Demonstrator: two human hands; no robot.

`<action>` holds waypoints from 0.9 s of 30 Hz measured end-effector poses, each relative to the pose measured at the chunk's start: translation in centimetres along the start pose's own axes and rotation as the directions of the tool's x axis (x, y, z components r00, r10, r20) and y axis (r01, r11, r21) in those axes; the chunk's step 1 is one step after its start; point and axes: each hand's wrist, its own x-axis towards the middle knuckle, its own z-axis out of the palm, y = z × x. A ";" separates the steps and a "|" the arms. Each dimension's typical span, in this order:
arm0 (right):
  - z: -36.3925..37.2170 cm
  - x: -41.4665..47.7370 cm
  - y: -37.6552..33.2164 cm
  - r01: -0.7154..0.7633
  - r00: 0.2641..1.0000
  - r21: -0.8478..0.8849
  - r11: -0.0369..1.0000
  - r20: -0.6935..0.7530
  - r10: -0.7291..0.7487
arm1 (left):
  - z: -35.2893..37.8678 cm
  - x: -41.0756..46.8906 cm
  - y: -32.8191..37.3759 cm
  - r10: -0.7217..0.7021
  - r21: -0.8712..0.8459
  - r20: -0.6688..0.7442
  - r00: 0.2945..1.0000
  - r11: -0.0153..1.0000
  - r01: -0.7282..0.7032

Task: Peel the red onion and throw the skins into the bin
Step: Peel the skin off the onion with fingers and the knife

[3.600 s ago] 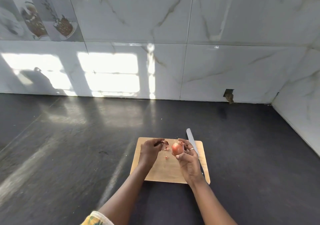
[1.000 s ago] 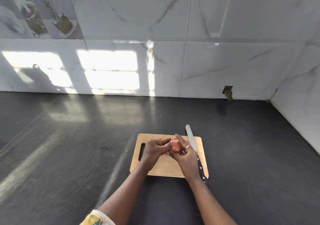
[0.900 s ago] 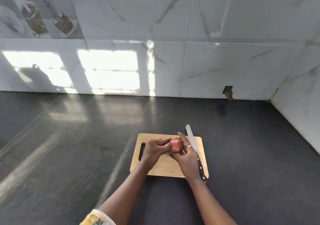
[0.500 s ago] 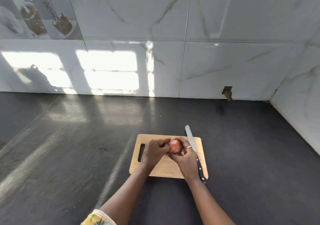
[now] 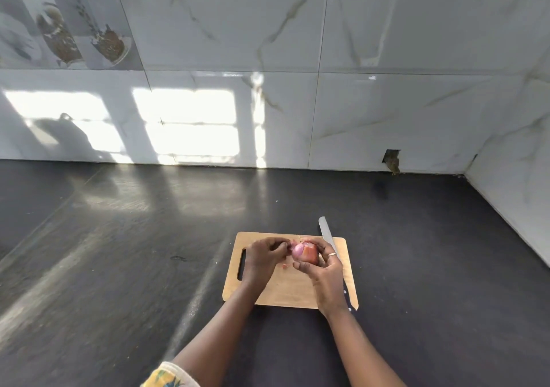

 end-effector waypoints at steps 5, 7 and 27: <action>-0.4 0.4 0.8 -0.055 0.998 0.130 0.990 0.024 0.052 | 0.0 0.1 -0.1 -0.029 -0.015 -0.023 0.999 0.999 0.029; -0.4 0.3 0.7 -0.108 0.994 0.268 0.957 0.047 0.099 | 0.0 0.1 -0.2 -0.058 -0.050 -0.036 0.998 0.997 0.056; 0.0 -0.2 -0.5 -0.083 0.996 0.129 0.988 0.026 0.080 | -0.1 -0.7 0.2 0.066 0.058 0.161 0.985 0.995 -0.076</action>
